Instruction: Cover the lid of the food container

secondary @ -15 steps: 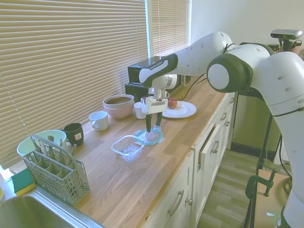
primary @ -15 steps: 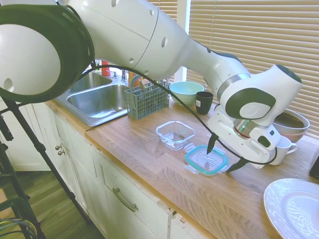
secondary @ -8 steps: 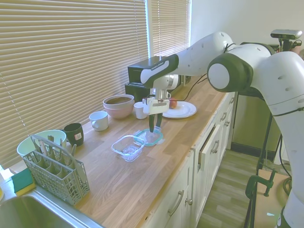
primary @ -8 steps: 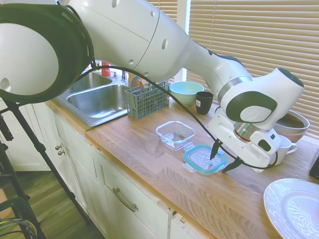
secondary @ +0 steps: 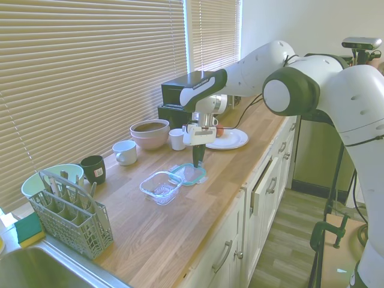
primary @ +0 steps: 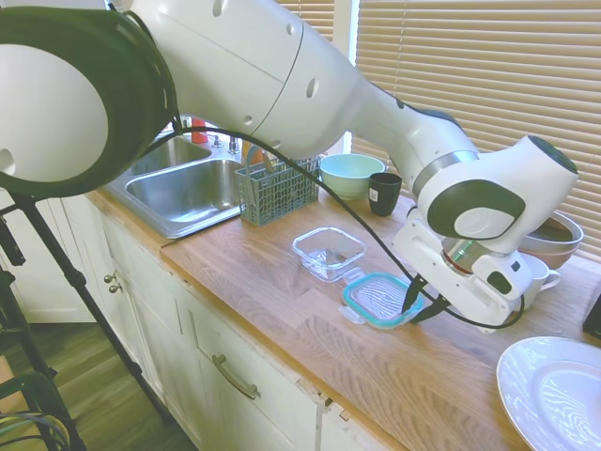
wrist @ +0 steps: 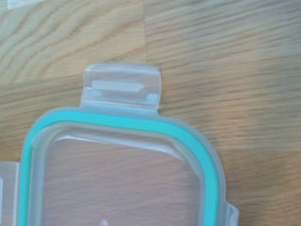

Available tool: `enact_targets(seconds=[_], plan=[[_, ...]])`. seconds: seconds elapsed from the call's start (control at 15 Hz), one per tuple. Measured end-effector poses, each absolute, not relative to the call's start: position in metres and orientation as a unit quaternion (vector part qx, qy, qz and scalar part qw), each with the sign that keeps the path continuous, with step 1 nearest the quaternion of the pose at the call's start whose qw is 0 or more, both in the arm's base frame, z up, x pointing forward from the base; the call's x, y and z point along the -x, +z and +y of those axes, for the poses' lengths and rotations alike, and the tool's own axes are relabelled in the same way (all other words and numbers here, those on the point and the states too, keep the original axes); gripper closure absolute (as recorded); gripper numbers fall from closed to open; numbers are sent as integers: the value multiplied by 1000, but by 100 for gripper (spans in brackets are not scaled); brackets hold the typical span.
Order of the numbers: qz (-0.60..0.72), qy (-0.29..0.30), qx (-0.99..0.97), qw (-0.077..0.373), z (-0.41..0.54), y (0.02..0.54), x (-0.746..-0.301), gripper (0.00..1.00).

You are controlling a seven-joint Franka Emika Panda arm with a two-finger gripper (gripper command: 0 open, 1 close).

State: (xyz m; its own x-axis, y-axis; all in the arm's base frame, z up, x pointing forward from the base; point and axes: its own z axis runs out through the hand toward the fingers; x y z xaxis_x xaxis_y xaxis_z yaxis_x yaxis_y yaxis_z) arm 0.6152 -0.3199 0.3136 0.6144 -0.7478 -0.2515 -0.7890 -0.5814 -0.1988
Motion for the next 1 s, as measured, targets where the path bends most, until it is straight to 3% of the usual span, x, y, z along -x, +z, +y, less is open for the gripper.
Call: enact_targets(seconds=[0.53, 1.0], plan=[[436, 69, 884, 152, -319, 318, -612, 100], [431, 46, 888, 155, -304, 356, -600, 100]])
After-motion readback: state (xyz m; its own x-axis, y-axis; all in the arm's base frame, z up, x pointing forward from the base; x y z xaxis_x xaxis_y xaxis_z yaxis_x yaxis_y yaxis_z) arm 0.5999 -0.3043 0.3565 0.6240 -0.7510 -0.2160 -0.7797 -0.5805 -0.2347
